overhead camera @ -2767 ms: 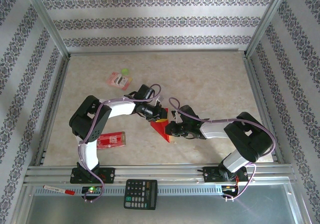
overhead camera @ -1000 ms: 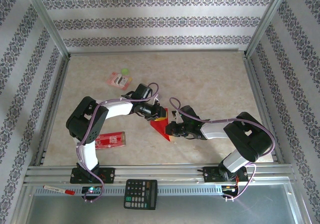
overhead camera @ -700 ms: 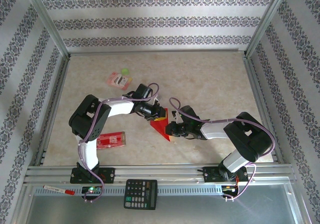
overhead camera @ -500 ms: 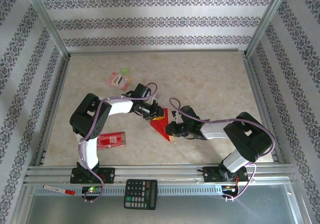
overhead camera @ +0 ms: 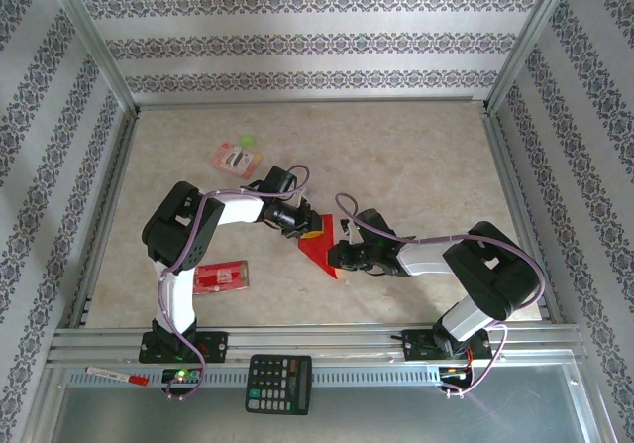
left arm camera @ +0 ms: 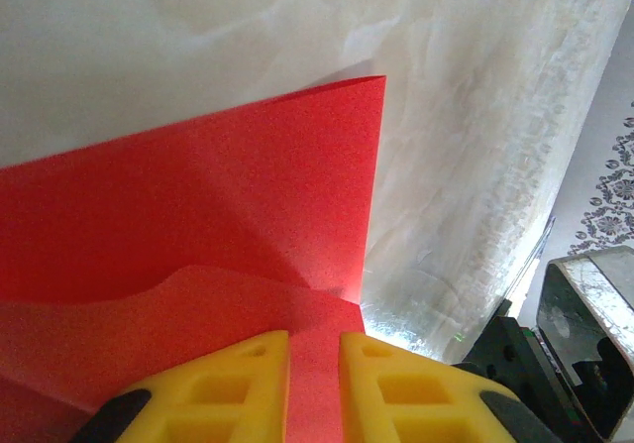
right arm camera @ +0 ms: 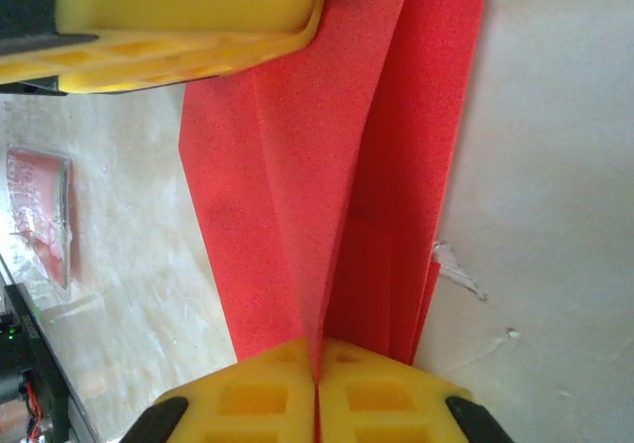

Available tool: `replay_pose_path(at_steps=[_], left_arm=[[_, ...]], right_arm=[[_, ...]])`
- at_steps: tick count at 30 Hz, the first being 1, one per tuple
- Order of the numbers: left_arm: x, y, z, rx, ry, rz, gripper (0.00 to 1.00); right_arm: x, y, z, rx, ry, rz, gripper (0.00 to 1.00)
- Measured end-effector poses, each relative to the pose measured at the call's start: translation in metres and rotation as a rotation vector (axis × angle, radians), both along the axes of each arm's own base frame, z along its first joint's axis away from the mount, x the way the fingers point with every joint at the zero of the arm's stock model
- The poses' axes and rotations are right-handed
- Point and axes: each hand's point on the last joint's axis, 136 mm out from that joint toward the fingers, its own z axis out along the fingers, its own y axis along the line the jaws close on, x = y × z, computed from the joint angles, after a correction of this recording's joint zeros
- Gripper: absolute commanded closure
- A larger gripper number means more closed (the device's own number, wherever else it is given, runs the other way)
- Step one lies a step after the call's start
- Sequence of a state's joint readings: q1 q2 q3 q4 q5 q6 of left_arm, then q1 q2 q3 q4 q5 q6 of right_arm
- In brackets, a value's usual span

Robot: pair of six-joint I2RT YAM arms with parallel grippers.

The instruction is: Fold a paper plane with a square sheet of paper (pick it up from the middle)

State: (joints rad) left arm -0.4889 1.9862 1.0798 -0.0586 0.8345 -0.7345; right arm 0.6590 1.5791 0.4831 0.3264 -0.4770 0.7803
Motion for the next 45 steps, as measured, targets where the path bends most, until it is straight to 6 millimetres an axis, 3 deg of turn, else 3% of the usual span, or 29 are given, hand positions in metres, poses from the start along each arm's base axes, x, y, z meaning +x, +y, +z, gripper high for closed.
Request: replay_pose_path(at_steps=[23,37,45], left_arm=[[0.000,0.000,-0.001,0.000,-0.016,-0.015,0.80],[-0.001,0.000,-0.001,0.001,-0.018,-0.018,0.80],[-0.003,0.000,-0.001,-0.008,-0.015,-0.023,0.80]], right_arm=[[-0.002,-0.002,0.013,0.001,-0.016,-0.006,0.83],[-0.003,-0.002,0.014,0.015,-0.005,-0.027,0.93],[-0.006,-0.007,0.009,0.052,-0.026,-0.055,0.94]])
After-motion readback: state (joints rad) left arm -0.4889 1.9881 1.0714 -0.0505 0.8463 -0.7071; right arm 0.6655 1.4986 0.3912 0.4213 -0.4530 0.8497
